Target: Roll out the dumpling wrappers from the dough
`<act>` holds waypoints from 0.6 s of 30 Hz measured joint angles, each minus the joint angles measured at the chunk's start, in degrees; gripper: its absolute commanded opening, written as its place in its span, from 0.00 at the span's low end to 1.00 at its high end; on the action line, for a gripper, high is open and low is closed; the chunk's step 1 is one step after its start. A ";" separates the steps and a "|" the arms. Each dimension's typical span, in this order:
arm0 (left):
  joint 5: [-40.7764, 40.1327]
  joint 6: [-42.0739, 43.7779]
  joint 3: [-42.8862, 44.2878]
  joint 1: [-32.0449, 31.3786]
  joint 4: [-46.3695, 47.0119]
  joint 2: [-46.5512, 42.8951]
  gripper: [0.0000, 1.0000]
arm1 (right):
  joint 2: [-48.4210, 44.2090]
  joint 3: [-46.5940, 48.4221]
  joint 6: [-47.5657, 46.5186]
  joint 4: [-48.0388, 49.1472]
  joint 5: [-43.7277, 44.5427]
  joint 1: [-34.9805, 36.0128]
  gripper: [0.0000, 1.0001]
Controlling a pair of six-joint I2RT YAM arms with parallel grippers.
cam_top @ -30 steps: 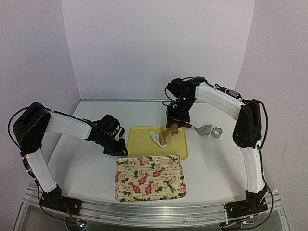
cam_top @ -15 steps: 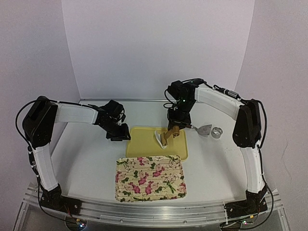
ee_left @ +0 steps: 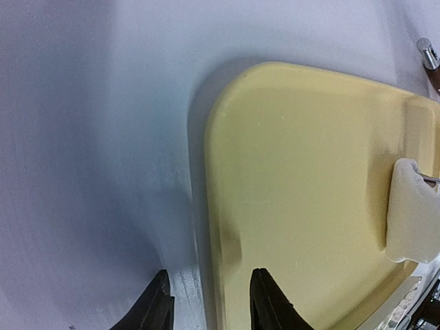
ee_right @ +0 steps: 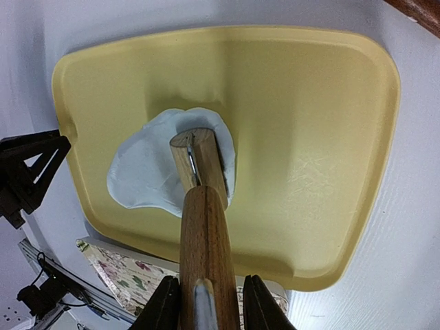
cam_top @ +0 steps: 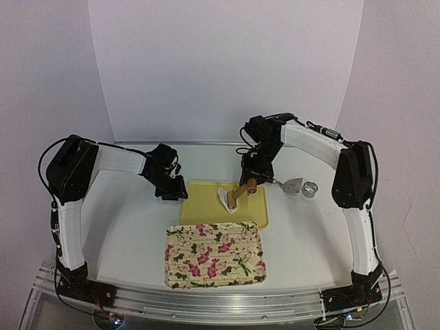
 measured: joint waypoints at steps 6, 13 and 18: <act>2.95 -0.27 -0.11 0.00 2.22 1.07 0.17 | 0.51 -1.40 -0.51 1.90 -5.81 -2.23 0.00; 3.70 -0.19 -0.24 0.41 3.15 1.70 0.01 | 0.85 -4.72 -1.15 6.19 -13.49 -4.63 0.00; 3.90 -0.44 -0.42 0.55 3.24 1.70 0.00 | 1.48 -6.47 -1.30 9.53 -17.67 -5.26 0.00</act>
